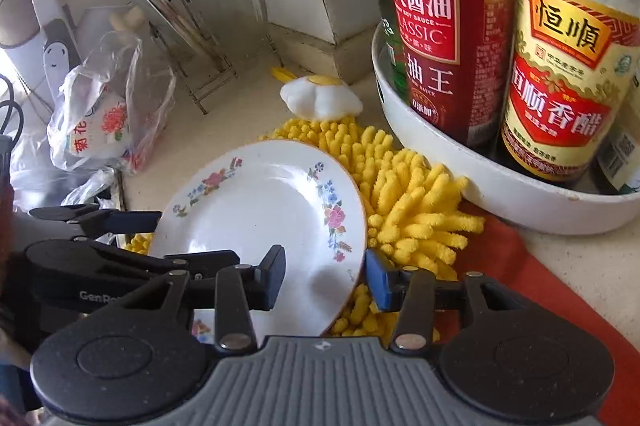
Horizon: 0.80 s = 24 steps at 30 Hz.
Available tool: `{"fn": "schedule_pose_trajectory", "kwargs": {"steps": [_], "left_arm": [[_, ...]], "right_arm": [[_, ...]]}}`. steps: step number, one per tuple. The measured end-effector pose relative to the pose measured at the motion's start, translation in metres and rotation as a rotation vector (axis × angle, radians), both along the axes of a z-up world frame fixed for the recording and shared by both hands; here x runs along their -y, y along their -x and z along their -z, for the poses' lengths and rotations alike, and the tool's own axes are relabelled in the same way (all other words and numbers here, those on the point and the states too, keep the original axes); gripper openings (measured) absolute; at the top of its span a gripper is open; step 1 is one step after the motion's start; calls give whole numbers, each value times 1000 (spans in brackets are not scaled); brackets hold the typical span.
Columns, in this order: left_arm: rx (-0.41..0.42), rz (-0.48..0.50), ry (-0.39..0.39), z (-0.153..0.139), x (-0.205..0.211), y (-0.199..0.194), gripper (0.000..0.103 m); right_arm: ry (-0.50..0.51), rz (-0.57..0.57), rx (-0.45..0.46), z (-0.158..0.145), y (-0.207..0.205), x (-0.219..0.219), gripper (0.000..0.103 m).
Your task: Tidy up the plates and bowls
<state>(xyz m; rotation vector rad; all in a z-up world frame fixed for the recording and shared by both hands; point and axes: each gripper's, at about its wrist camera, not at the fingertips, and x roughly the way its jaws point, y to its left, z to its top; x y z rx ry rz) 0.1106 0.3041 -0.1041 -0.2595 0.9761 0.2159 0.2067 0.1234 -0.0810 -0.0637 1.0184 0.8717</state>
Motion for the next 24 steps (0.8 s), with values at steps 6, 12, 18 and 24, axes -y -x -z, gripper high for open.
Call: {"fn": "schedule_pose_trajectory", "kwargs": {"steps": [6,12,18,24], "left_arm": [[2,1,17,-3,1,-1,99],[20,44,50,-10,17,18,100],[-10,127,41,7,29,16,102],[4,135,18,10,32,15,103]], "right_arm": [[-39,1,-51,-5,1,9,44],[-52,27,-112,-12,21,42,44],[-53,54,-172,10,24,50,44],[-107,-17,-108,17,33,56,54]]}}
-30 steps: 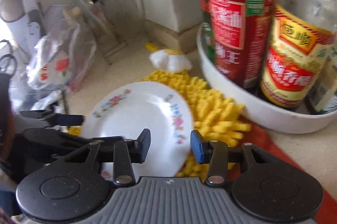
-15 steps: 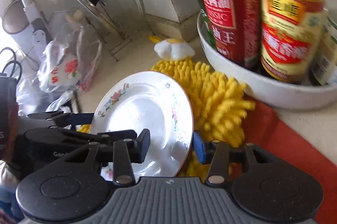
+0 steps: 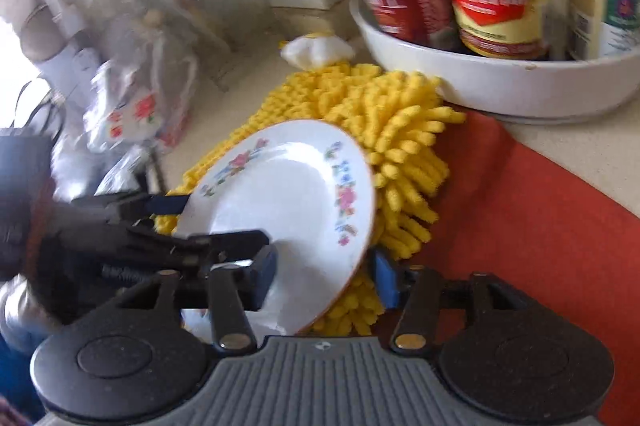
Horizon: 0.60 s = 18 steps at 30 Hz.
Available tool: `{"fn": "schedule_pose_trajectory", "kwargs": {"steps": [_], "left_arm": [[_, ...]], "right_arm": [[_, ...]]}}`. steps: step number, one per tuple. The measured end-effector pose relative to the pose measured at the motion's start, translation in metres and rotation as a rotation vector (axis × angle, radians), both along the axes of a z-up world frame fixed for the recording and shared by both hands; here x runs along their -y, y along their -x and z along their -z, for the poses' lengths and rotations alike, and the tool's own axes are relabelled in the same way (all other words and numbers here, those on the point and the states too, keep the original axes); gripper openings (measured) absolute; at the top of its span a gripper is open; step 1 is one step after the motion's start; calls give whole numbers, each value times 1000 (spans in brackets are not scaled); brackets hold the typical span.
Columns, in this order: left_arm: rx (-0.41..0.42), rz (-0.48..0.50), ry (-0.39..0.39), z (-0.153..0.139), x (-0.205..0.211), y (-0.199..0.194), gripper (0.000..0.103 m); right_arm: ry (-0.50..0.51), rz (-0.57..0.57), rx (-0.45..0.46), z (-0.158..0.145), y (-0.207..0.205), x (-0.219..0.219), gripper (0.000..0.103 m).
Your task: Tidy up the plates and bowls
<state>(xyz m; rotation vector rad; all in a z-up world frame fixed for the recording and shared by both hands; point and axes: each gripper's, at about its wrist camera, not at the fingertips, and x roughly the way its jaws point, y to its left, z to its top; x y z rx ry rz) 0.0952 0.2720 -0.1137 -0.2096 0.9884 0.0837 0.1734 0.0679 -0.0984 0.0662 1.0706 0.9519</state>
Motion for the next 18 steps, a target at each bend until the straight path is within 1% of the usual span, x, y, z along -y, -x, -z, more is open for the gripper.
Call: {"fn": "schedule_pose_trajectory", "kwargs": {"steps": [1,3,4,6,8,11,18], "left_arm": [[1,-7,-6,-1,1,0,102],[5,-32,-26,-3,6,2,101],[2,-37,-30,-4,7,2,101],[0,-53,-7,-7,6,4,101],[6,-59,-4,-12,9,7,101],[14,-48,-35,-19,22,9,101],[18,-30,-53,-26,46,0,101]], "right_arm": [[1,8,11,0,2,-1,52],[20,45,22,-5,5,-3,45],[24,50,29,-8,6,-3,45],[4,58,47,-13,7,5,43],[-9,66,52,-16,6,12,43],[-18,92,48,-17,5,23,43],[-38,140,37,-21,4,50,43]]}}
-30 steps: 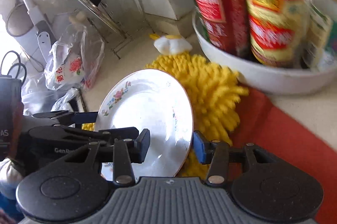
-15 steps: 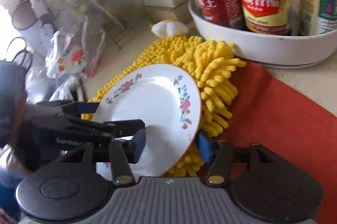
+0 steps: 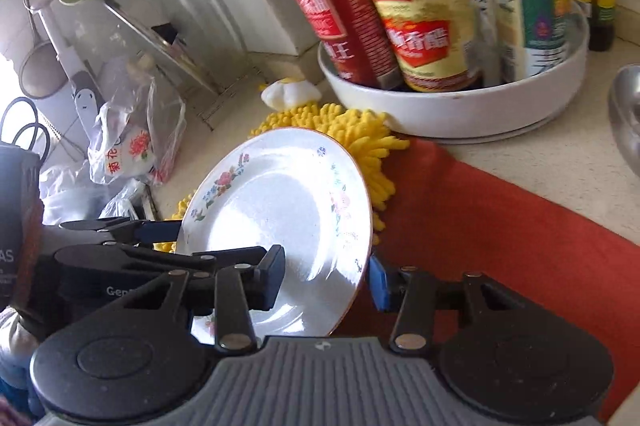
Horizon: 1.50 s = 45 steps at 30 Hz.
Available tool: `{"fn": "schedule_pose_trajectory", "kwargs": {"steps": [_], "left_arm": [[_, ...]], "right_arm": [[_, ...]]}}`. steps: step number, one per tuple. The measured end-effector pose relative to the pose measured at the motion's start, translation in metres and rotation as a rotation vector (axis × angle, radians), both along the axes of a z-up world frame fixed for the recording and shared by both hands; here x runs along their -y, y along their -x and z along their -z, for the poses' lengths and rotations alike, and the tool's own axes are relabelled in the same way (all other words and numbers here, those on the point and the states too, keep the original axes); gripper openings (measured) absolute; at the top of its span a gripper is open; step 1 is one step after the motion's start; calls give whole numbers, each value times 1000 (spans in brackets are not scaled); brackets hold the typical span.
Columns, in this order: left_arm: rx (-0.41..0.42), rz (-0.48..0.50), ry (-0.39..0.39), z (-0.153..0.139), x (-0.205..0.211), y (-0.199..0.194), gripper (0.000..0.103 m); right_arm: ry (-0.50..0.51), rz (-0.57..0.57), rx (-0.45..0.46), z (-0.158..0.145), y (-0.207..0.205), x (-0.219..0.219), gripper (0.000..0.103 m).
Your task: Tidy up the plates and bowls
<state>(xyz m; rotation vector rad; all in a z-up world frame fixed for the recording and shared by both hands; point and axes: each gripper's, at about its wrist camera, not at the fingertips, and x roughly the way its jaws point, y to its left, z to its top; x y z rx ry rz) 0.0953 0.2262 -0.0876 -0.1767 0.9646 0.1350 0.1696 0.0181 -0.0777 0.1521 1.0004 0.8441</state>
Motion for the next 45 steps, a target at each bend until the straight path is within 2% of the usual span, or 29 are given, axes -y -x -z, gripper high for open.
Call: {"fn": "schedule_pose_trajectory", "kwargs": {"steps": [24,45], "left_arm": [[75,128,-30,-29,77,-24,101],[124,295,-45,-46,160,-45,101]], "right_arm": [[-55,167,49,-25,-1,85,43],[-67,350,91,-47,9,173,43]]}}
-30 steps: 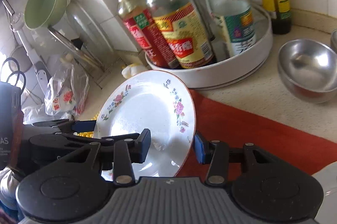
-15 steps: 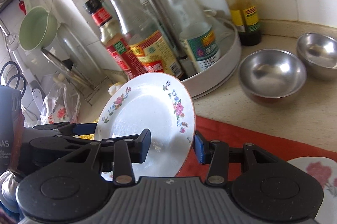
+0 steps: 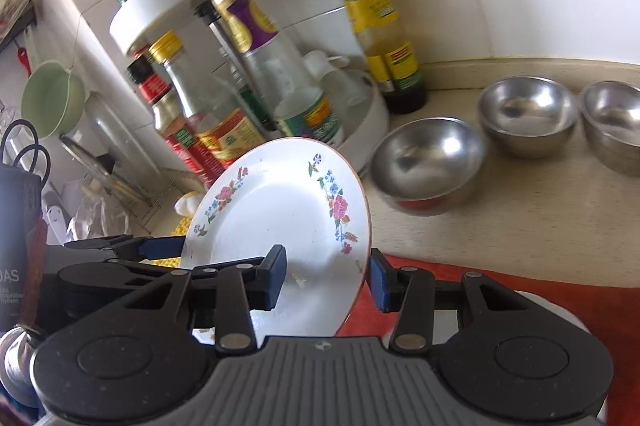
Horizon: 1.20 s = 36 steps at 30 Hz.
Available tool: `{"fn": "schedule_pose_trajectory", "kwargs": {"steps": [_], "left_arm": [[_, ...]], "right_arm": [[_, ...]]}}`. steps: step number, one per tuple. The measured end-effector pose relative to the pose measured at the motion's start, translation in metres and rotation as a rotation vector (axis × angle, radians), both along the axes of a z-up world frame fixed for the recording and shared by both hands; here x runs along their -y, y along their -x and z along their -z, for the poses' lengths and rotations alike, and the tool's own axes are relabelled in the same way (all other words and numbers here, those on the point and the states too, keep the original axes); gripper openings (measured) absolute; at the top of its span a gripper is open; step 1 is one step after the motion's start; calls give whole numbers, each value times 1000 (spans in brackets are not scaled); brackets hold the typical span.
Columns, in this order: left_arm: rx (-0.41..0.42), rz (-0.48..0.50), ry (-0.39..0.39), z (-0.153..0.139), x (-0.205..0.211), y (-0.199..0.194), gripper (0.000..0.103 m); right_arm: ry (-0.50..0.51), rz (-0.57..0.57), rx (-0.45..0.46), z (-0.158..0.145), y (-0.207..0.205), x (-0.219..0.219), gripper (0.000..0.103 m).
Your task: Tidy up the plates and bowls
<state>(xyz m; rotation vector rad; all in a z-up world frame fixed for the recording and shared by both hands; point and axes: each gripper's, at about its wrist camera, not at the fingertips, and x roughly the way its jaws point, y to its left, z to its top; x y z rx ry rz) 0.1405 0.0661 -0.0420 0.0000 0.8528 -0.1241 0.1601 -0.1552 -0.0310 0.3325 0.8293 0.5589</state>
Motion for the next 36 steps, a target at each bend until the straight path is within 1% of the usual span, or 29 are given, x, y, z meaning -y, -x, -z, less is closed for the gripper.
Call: {"fn": "schedule_pose_trajectory", "kwargs": {"steps": [11,19,27,36], "left_arm": [[10,107,-5,-1,57,0,101],[10,182,-15,2,98,7,102],[1,216,-31,9,131,18,102],[-37,217,-34,22,154,32,102]], "right_arm": [[3,111,10,-6,20,56,43],[5,179,10,-5,39,96,43],[6,201,-2,0,56,126,43],[4,186,-44,14,68,148,43]]}}
